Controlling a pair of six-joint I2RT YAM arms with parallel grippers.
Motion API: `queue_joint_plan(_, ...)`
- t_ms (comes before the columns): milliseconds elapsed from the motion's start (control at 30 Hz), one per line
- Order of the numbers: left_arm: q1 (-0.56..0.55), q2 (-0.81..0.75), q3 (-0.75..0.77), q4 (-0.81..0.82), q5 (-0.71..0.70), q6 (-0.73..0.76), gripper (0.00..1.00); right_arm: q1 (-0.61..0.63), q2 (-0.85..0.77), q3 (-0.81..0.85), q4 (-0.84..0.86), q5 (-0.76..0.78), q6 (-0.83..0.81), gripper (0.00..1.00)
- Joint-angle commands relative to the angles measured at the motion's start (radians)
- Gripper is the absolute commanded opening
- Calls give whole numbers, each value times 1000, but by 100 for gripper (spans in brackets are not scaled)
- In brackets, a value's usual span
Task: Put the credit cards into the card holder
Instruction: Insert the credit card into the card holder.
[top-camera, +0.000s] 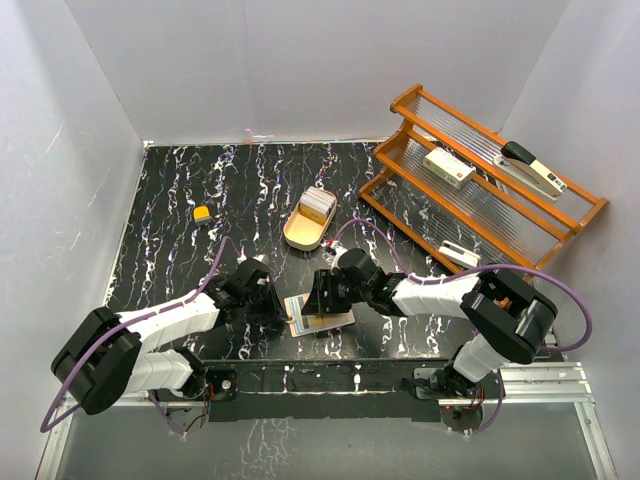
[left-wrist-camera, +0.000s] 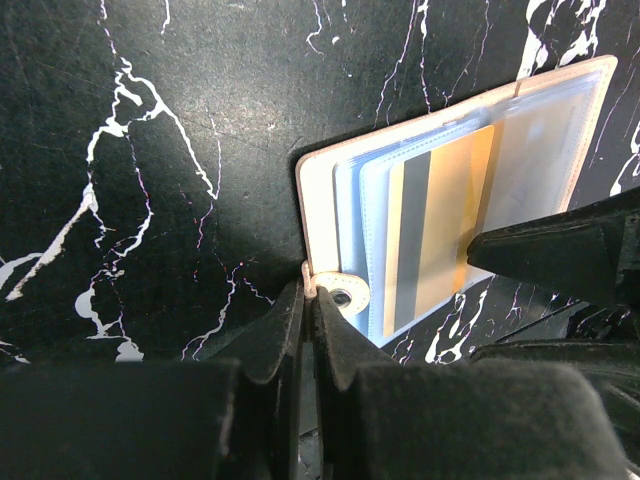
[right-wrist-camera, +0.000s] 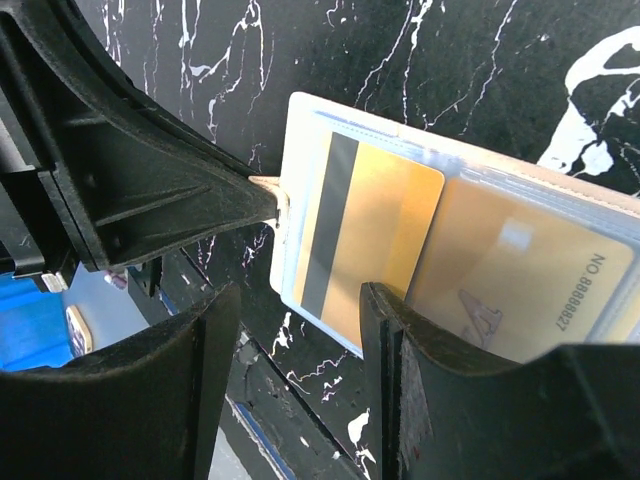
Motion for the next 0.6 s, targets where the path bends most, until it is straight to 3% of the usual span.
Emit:
queue_joint_plan(0, -5, 10, 5, -4, 2, 10, 0, 7, -36, 4, 52, -6, -15, 49)
queue_joint_plan(267, -5, 12, 16, -12, -3, 21, 0, 7, -126, 35, -121, 214, -29, 55)
queue_joint_plan(567, -5, 4, 7, 16, 11, 10, 0, 7, -32, 48, -80, 190, 5, 53)
